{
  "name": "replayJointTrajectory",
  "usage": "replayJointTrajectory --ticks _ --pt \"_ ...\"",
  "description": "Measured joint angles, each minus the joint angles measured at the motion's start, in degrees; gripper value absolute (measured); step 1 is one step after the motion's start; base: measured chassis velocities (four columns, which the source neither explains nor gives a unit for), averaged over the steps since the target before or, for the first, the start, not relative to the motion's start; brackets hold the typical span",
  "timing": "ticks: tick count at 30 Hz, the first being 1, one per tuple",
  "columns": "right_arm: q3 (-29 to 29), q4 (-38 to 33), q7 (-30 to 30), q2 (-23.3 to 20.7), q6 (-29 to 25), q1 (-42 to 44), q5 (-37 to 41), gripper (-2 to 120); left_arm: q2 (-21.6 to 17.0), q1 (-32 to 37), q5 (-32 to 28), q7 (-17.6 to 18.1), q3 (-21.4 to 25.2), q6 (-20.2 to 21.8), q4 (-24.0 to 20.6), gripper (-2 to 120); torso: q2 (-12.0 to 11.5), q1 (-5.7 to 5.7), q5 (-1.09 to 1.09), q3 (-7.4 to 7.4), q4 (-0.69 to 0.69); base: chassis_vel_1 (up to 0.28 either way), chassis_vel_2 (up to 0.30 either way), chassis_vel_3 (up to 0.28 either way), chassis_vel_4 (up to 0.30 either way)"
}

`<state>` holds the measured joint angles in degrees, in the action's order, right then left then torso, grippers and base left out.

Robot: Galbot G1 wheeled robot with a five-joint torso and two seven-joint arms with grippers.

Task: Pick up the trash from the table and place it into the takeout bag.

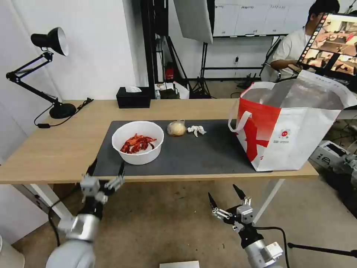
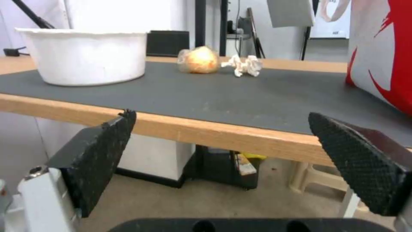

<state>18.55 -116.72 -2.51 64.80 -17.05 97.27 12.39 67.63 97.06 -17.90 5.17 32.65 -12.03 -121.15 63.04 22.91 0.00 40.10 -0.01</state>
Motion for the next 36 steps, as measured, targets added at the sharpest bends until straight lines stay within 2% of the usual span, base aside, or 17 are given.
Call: replayJointTrajectory --ticks 2,7,26,36 --pt "-0.46 0.05 -0.27 0.42 -0.05 -0.23 -0.26 100 2.87 5.52 2.81 -1.98 1.13 0.16 1.16 100 0.0 0.0 0.01 0.0 0.01 0.0 0.0 0.0 0.0" --pt "-0.8 0.06 -0.36 0.77 -0.05 -0.13 -1.21 100 4.11 5.9 3.83 -2.88 0.66 -0.68 2.57 100 -0.01 0.01 0.0 0.01 0.0 0.0 0.0 0.0 0.0" --pt "-0.97 0.22 -0.34 0.72 -0.18 -0.44 -1.21 100 4.97 4.36 4.58 -2.98 -0.94 -0.8 2.49 100 -0.01 0.01 0.0 0.01 0.01 0.0 0.0 0.0 0.0" --pt "-1.02 0.32 -0.31 0.69 -0.03 -0.38 -1.18 100 4.13 3.78 4.98 -2.94 -1.39 -0.91 2.73 100 -0.01 0.01 0.0 0.01 0.0 0.0 0.0 0.0 0.0"
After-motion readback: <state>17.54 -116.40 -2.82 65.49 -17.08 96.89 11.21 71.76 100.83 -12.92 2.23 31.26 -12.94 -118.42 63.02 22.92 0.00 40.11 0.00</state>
